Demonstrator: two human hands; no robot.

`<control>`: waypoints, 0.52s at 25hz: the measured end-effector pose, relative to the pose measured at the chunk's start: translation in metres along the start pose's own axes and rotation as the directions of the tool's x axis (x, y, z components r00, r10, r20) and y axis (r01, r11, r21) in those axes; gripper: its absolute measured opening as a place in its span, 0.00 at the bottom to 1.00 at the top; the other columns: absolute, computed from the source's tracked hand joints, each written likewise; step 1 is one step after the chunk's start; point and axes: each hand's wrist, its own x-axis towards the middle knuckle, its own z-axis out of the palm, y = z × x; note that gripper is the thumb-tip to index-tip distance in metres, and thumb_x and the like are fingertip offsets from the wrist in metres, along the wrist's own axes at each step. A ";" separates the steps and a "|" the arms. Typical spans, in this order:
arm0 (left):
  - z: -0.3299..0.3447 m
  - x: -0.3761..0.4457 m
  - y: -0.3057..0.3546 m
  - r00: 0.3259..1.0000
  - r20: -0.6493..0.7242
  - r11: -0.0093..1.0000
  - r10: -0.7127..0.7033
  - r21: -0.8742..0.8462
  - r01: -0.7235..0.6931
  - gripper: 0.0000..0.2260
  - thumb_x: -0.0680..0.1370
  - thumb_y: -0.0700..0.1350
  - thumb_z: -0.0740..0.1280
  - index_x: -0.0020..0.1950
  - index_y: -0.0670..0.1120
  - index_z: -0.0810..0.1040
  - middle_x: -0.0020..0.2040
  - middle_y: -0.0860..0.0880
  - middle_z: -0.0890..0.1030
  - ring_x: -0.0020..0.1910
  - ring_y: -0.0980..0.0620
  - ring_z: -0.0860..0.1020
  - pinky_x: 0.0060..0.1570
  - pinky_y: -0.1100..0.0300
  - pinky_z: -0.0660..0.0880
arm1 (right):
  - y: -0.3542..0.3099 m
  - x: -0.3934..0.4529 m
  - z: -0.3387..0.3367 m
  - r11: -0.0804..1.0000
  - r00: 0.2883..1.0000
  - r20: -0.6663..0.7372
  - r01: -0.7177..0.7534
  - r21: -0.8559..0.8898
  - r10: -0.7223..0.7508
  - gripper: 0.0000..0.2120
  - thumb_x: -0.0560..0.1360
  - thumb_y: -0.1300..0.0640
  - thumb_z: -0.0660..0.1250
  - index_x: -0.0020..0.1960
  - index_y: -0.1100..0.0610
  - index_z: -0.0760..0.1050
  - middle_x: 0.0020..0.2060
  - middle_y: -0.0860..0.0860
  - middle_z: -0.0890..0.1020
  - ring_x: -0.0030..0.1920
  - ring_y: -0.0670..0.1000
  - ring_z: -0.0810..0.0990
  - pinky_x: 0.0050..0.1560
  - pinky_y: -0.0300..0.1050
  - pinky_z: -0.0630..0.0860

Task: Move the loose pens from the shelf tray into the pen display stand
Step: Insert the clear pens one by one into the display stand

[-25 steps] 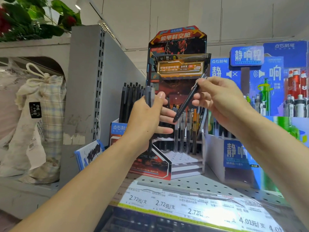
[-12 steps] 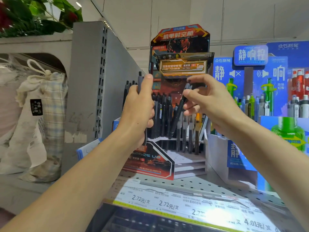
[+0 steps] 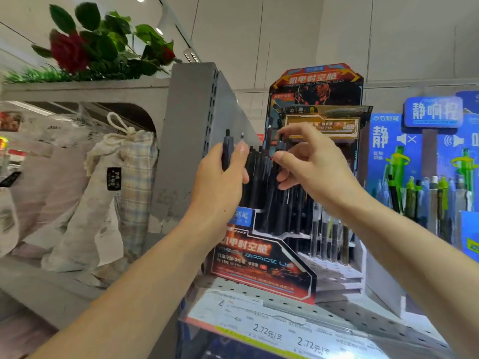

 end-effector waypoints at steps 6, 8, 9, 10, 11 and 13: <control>0.002 -0.001 0.000 0.999 0.044 1.000 -0.012 -0.008 0.013 0.14 0.83 0.57 0.59 0.54 0.49 0.77 0.36 0.51 0.75 0.31 0.56 0.70 0.37 0.57 0.67 | 0.005 -0.003 0.000 0.999 0.999 0.023 -0.031 -0.025 0.032 0.13 0.79 0.61 0.70 0.62 0.51 0.75 0.39 0.53 0.84 0.34 0.51 0.85 0.36 0.49 0.85; 0.006 -0.001 0.001 0.998 0.059 1.000 -0.008 -0.012 0.009 0.13 0.83 0.57 0.59 0.54 0.50 0.78 0.36 0.52 0.75 0.32 0.56 0.70 0.41 0.53 0.68 | 0.005 -0.004 0.000 0.997 0.997 0.025 -0.073 0.035 0.072 0.13 0.79 0.62 0.70 0.62 0.51 0.75 0.39 0.54 0.84 0.33 0.52 0.85 0.37 0.52 0.85; 0.007 -0.001 0.001 0.998 0.066 1.000 -0.012 -0.017 0.013 0.13 0.83 0.57 0.59 0.55 0.50 0.78 0.36 0.52 0.75 0.32 0.56 0.70 0.43 0.50 0.69 | 0.004 -0.005 0.000 0.995 0.996 0.037 -0.086 0.048 0.085 0.14 0.79 0.62 0.70 0.62 0.51 0.75 0.40 0.55 0.84 0.33 0.52 0.85 0.37 0.52 0.85; 0.008 -0.001 0.002 0.997 0.071 1.000 -0.017 -0.020 0.018 0.13 0.83 0.57 0.59 0.55 0.51 0.78 0.36 0.52 0.76 0.33 0.56 0.70 0.46 0.48 0.70 | 0.003 -0.006 0.001 0.995 0.995 0.055 -0.091 0.043 0.089 0.14 0.79 0.62 0.70 0.63 0.51 0.74 0.40 0.55 0.84 0.33 0.53 0.86 0.36 0.51 0.85; 0.009 -0.001 0.002 0.997 0.075 1.000 -0.020 -0.021 0.022 0.13 0.83 0.57 0.59 0.56 0.51 0.78 0.36 0.52 0.76 0.33 0.56 0.71 0.47 0.46 0.71 | 0.003 -0.008 0.002 0.996 0.994 0.075 -0.087 0.020 0.086 0.15 0.79 0.62 0.70 0.63 0.51 0.73 0.40 0.55 0.85 0.33 0.52 0.86 0.36 0.49 0.85; 0.010 -0.002 0.001 0.997 0.081 1.000 -0.013 -0.025 0.015 0.12 0.83 0.57 0.59 0.55 0.53 0.78 0.36 0.52 0.76 0.32 0.56 0.71 0.42 0.50 0.70 | 0.002 -0.014 0.005 0.996 0.994 0.101 -0.045 -0.071 0.052 0.15 0.78 0.60 0.71 0.62 0.51 0.73 0.38 0.54 0.85 0.32 0.50 0.85 0.33 0.45 0.84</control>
